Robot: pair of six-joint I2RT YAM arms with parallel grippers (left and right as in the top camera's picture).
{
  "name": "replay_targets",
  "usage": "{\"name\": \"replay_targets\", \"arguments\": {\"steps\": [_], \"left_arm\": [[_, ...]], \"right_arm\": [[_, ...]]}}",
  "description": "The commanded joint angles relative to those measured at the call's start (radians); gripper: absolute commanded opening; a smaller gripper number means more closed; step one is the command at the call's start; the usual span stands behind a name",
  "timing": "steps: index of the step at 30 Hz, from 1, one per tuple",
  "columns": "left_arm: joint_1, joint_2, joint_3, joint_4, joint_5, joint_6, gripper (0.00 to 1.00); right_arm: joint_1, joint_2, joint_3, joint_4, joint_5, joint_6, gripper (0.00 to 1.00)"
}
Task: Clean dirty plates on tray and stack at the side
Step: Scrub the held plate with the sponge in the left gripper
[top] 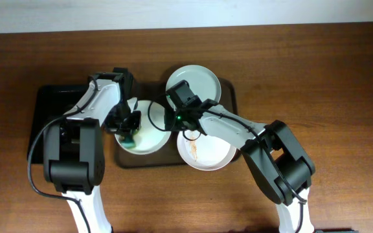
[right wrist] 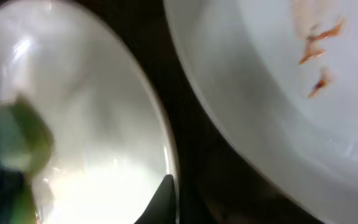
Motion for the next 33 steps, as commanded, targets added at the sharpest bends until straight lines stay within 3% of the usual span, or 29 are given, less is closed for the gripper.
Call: {"name": "replay_targets", "arguments": {"steps": [1, 6, 10, 12, 14, 18, 22, 24, 25, 29, 33], "left_arm": [[-0.006, 0.04, -0.018, 0.215, -0.038, 0.012, 0.01], [-0.093, 0.04, -0.019, 0.365, -0.05, 0.012, 0.01], [-0.093, -0.002, 0.031, 0.35, -0.043, -0.041, 0.01], [-0.076, -0.06, 0.053, 0.357, 0.073, -0.037, 0.01], [-0.074, -0.072, 0.051, 0.313, 0.146, 0.043, 0.01], [-0.068, -0.068, 0.048, 0.209, -0.016, 0.066, 0.01], [-0.053, -0.068, 0.048, 0.081, -0.295, 0.06, 0.01], [-0.053, -0.068, 0.048, 0.068, -0.327, 0.012, 0.01], [-0.055, -0.068, 0.048, 0.07, -0.318, -0.015, 0.01], [-0.062, -0.046, 0.032, 0.185, -0.043, -0.013, 0.01], [-0.064, 0.0, 0.014, 0.223, -0.038, 0.003, 0.01]], "right_arm": [[-0.008, 0.016, 0.011, 0.0, 0.011, 0.002, 0.04], [-0.008, 0.016, 0.011, 0.0, 0.01, 0.003, 0.04], [-0.007, 0.016, 0.011, -0.004, 0.003, 0.002, 0.04], [-0.007, 0.016, 0.011, -0.003, 0.003, 0.002, 0.04], [-0.007, 0.016, 0.011, -0.004, 0.003, 0.002, 0.04], [-0.007, 0.016, 0.011, -0.004, 0.003, 0.002, 0.04], [-0.007, 0.016, 0.011, -0.004, 0.003, 0.003, 0.04], [-0.007, 0.016, 0.011, -0.004, 0.003, 0.002, 0.04], [-0.007, 0.016, 0.011, -0.004, 0.003, 0.002, 0.04], [-0.008, 0.016, 0.011, -0.005, 0.003, 0.002, 0.04], [-0.008, 0.016, 0.011, -0.005, 0.003, 0.002, 0.04]]}}
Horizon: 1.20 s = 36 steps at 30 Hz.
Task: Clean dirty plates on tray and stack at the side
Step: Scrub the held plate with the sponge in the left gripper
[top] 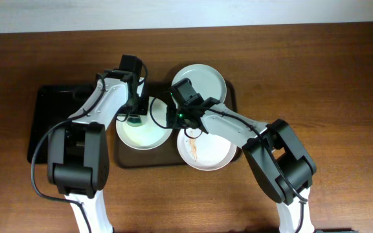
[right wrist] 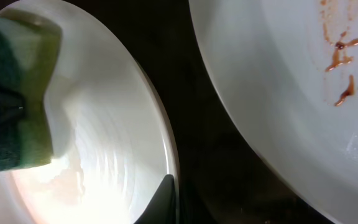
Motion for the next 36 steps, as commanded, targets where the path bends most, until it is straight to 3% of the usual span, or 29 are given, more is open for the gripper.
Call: {"name": "replay_targets", "arguments": {"steps": [1, 5, 7, 13, 17, 22, 25, 27, 28, 32, 36], "left_arm": [[0.003, 0.029, -0.008, -0.026, 0.013, 0.01, 0.01], [0.03, 0.029, 0.073, -0.243, -0.237, 0.008, 0.01], [0.033, 0.029, 0.117, -0.245, -0.233, 0.008, 0.01], [0.033, 0.032, 0.245, -0.26, 0.193, 0.01, 0.01], [0.019, 0.034, 0.15, -0.274, 0.329, 0.009, 0.01], [0.008, 0.034, -0.072, -0.1, 0.364, 0.009, 0.01], [0.01, 0.034, -0.126, -0.061, 0.214, 0.009, 0.01], [0.011, 0.034, -0.126, -0.08, -0.1, -0.044, 0.01], [0.011, 0.034, -0.126, -0.082, -0.171, -0.064, 0.01], [0.011, 0.034, -0.125, -0.06, -0.314, -0.071, 0.01], [0.01, 0.034, -0.09, -0.045, -0.328, -0.099, 0.01]], "right_arm": [[0.004, 0.016, 0.007, -0.009, -0.002, -0.011, 0.04], [0.004, 0.016, 0.007, -0.009, -0.002, -0.011, 0.04], [0.004, 0.016, 0.007, -0.009, -0.002, -0.011, 0.04], [0.004, 0.016, 0.007, -0.009, -0.002, -0.011, 0.04], [0.004, 0.016, 0.007, -0.007, -0.002, -0.011, 0.04], [0.004, 0.016, 0.007, -0.005, -0.002, -0.011, 0.04], [0.004, 0.016, 0.007, -0.006, -0.002, -0.011, 0.04], [0.004, 0.016, 0.007, -0.006, -0.002, -0.011, 0.04], [0.004, 0.016, 0.007, -0.006, -0.002, -0.011, 0.04], [0.004, 0.016, 0.007, -0.005, -0.002, -0.011, 0.04], [0.004, 0.016, 0.007, -0.006, -0.002, -0.011, 0.04]]}}
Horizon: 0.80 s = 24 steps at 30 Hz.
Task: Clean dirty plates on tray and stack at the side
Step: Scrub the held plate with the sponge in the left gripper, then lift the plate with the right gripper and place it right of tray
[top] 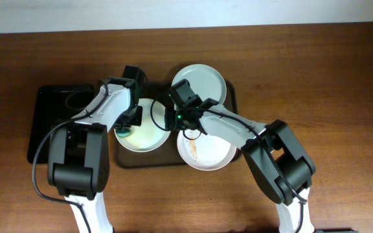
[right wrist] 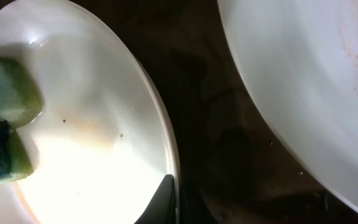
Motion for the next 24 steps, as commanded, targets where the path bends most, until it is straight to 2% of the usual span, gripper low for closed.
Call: {"name": "replay_targets", "arguments": {"steps": [1, 5, 11, 13, 14, 16, 18, 20, 23, 24], "left_arm": [[0.021, 0.045, 0.027, 0.004, -0.092, -0.041, 0.01], [0.021, 0.045, 0.152, -0.035, -0.091, -0.041, 0.01], [0.021, 0.045, 0.366, -0.161, 0.096, -0.04, 0.01], [0.021, 0.045, 0.387, -0.166, 0.119, -0.038, 0.01], [0.021, 0.045, 0.387, -0.166, 0.119, -0.038, 0.01], [0.021, 0.045, 0.387, -0.166, 0.119, -0.038, 0.01], [0.021, 0.045, 0.387, -0.166, 0.119, -0.038, 0.01], [0.021, 0.045, 0.387, -0.166, 0.119, -0.038, 0.01], [0.021, 0.045, 0.387, -0.166, 0.119, -0.038, 0.01], [0.021, 0.045, 0.387, -0.166, 0.123, -0.038, 0.01]], "right_arm": [[-0.004, 0.016, 0.007, -0.003, 0.013, -0.007, 0.04], [-0.004, 0.016, 0.007, -0.006, 0.013, -0.007, 0.04], [-0.003, 0.016, 0.007, -0.01, -0.002, -0.007, 0.04], [-0.003, 0.016, 0.007, -0.011, -0.002, -0.006, 0.25], [-0.003, 0.016, 0.007, -0.019, -0.009, -0.006, 0.32], [0.002, 0.016, 0.007, -0.026, -0.01, -0.006, 0.32], [0.02, 0.016, 0.007, -0.03, -0.011, -0.006, 0.31], [0.046, 0.016, 0.006, -0.053, -0.008, 0.02, 0.26], [0.049, 0.017, 0.006, -0.052, 0.003, 0.045, 0.04], [0.049, 0.017, 0.006, -0.051, 0.008, 0.047, 0.04]]}}
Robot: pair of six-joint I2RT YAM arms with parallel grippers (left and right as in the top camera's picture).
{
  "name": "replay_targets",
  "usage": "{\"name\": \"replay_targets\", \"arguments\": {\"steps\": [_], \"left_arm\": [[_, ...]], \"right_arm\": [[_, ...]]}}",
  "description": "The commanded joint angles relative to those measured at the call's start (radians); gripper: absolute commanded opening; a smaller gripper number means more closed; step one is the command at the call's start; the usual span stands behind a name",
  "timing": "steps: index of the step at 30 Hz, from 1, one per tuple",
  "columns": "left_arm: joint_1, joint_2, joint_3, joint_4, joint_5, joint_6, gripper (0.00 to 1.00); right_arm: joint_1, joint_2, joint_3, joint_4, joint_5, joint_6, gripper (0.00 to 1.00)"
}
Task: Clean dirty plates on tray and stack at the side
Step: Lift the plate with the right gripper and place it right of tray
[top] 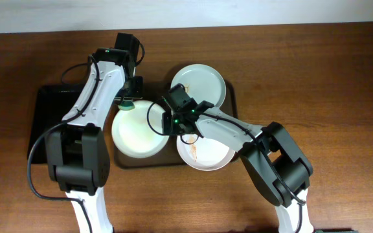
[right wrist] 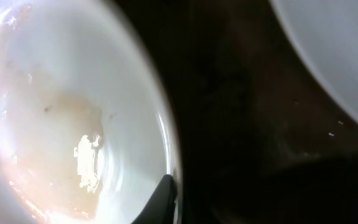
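Note:
Three white plates lie on the dark tray [top: 230, 103]. The left plate [top: 136, 129] carries a faint pinkish film [right wrist: 55, 124]. My right gripper [top: 170, 121] is shut on its right rim, one dark finger [right wrist: 164, 198] lying over the inner edge. My left gripper [top: 128, 98] is shut on a green sponge [top: 127, 106] at the plate's far left rim, off its middle. The near right plate [top: 206, 153] has brown-red streaks. The far plate [top: 201, 81] looks clean, and its edge [right wrist: 340, 56] shows in the right wrist view.
A black tray [top: 47, 123] sits to the left of the dark tray, partly under the left arm. Bare brown table lies to the right and along the near side. The right arm's links cross over the streaked plate.
The left gripper with the sponge has moved from the plate's left inner part to its far left rim. No sponge shows in the right wrist view now. The right gripper still holds the rim.
The sponge was on the near left of the held plate, then on its far part, then on its left side, and is now at the far rim off the middle. The right gripper stayed shut on the plate's right rim throughout. The streaked plate is unchanged.

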Motion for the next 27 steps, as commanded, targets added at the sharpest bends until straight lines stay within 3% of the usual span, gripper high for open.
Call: {"name": "replay_targets", "arguments": {"steps": [1, 6, 9, 14, 20, 27], "left_arm": [[0.005, 0.006, 0.022, 0.002, 0.016, -0.012, 0.01], [0.005, 0.006, 0.022, 0.013, 0.038, -0.013, 0.01], [0.005, 0.006, 0.022, 0.018, 0.038, -0.013, 0.01], [0.005, 0.006, 0.022, 0.022, 0.038, -0.013, 0.01], [0.005, 0.006, 0.022, 0.022, 0.038, -0.013, 0.01], [0.005, 0.006, 0.022, 0.024, 0.038, -0.013, 0.01]], "right_arm": [[0.008, 0.016, 0.003, 0.0, 0.016, 0.013, 0.04], [-0.006, -0.099, 0.162, -0.245, 0.05, -0.016, 0.04], [-0.006, -0.157, 0.314, -0.52, 0.249, -0.078, 0.04], [-0.006, -0.193, 0.358, -0.699, 0.507, -0.078, 0.04], [-0.005, -0.194, 0.358, -0.739, 0.85, -0.077, 0.04], [0.027, -0.242, 0.358, -0.735, 1.032, -0.078, 0.04]]}}
